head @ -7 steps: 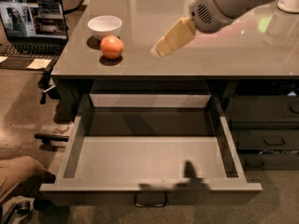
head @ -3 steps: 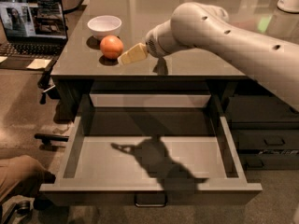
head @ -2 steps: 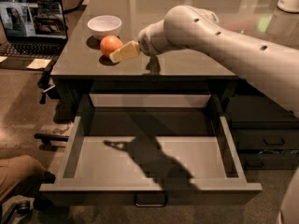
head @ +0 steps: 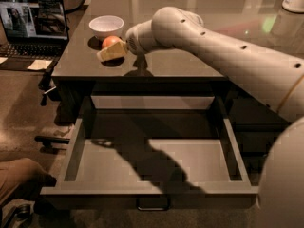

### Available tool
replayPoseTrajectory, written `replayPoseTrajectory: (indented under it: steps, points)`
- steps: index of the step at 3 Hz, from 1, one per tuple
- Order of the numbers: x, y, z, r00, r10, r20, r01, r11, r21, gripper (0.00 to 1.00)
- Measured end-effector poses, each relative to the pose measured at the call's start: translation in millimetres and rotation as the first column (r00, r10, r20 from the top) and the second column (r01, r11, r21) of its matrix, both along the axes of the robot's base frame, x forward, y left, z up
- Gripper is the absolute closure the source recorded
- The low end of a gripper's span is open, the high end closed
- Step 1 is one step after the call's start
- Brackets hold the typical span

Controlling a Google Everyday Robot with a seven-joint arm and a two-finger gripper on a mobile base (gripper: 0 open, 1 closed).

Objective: Place orange into top drawer

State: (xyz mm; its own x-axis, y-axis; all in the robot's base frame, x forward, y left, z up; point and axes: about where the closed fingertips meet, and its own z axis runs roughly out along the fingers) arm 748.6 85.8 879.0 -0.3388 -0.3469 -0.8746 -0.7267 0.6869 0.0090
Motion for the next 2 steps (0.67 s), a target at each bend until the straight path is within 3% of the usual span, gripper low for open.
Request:
replayPoseTrajectory:
  steps: [2]
  points:
    - [21, 38, -15, 0.9987, 0.052, -0.002, -0.052, 0.999, -0.006, 0.00]
